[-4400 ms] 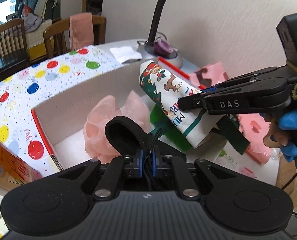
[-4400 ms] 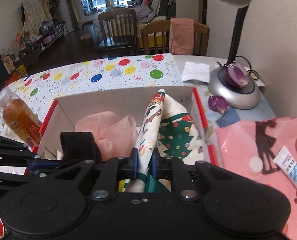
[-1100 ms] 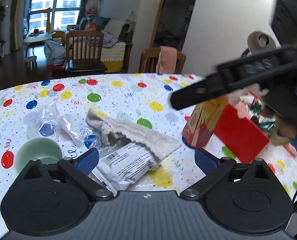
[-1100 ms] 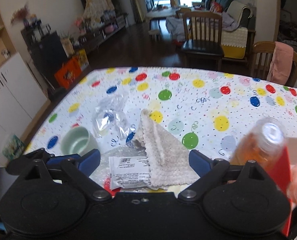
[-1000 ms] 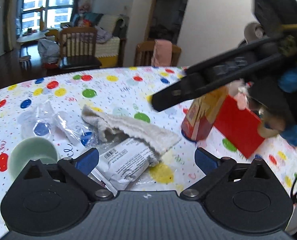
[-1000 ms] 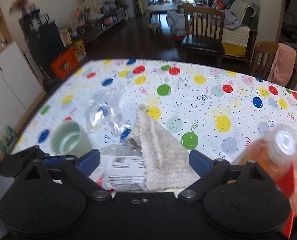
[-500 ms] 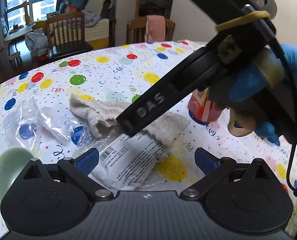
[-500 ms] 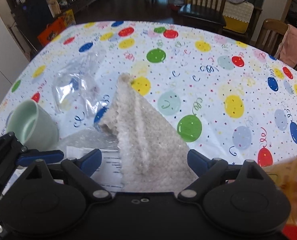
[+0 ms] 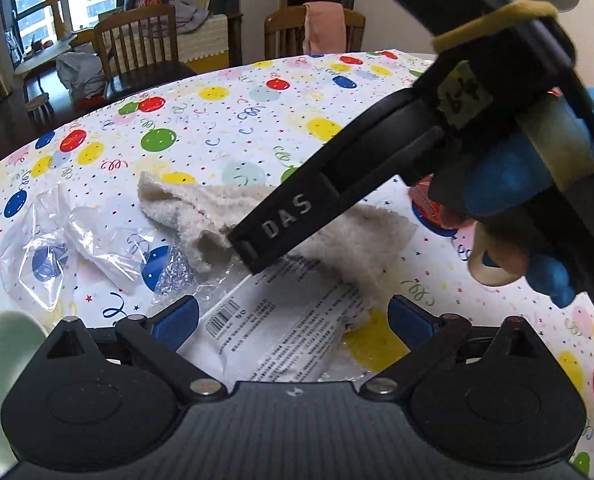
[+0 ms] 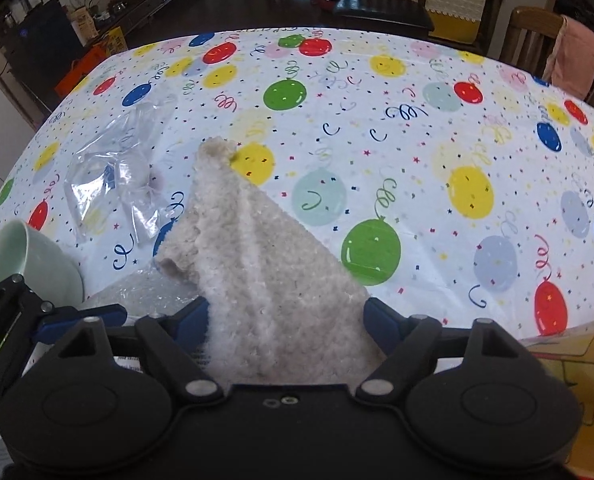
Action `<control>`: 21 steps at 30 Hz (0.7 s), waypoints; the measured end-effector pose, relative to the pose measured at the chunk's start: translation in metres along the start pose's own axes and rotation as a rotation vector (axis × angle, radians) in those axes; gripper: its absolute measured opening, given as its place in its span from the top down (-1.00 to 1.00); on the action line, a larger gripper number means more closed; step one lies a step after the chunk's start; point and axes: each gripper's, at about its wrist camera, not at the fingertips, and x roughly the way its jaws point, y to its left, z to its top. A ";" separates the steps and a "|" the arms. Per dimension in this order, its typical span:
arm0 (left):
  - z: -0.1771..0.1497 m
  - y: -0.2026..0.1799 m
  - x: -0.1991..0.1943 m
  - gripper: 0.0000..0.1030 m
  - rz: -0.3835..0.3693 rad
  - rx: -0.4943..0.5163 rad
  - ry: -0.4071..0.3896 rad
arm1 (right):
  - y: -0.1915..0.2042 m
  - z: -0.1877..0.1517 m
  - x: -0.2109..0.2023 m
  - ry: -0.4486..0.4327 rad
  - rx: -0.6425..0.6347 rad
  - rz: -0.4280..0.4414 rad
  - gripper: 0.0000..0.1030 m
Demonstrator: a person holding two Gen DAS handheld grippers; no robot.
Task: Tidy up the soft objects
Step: 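Grasp the fuzzy white towel with right tool while left tool grasps white snack packet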
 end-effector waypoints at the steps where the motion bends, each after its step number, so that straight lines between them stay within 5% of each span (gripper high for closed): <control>1: 0.001 0.001 0.003 -0.75 0.005 -0.003 0.003 | -0.001 -0.001 0.000 -0.001 0.008 0.004 -0.49; 8: -0.002 0.002 0.005 -0.63 0.004 -0.004 0.000 | -0.007 -0.005 0.001 -0.010 0.059 0.039 -0.26; 13: -0.007 0.002 0.003 -0.15 -0.004 -0.013 -0.007 | -0.008 -0.006 -0.004 -0.028 0.083 0.051 0.26; 21: -0.010 -0.009 -0.004 0.12 -0.003 0.033 -0.034 | -0.003 -0.012 -0.024 -0.086 0.079 0.019 0.56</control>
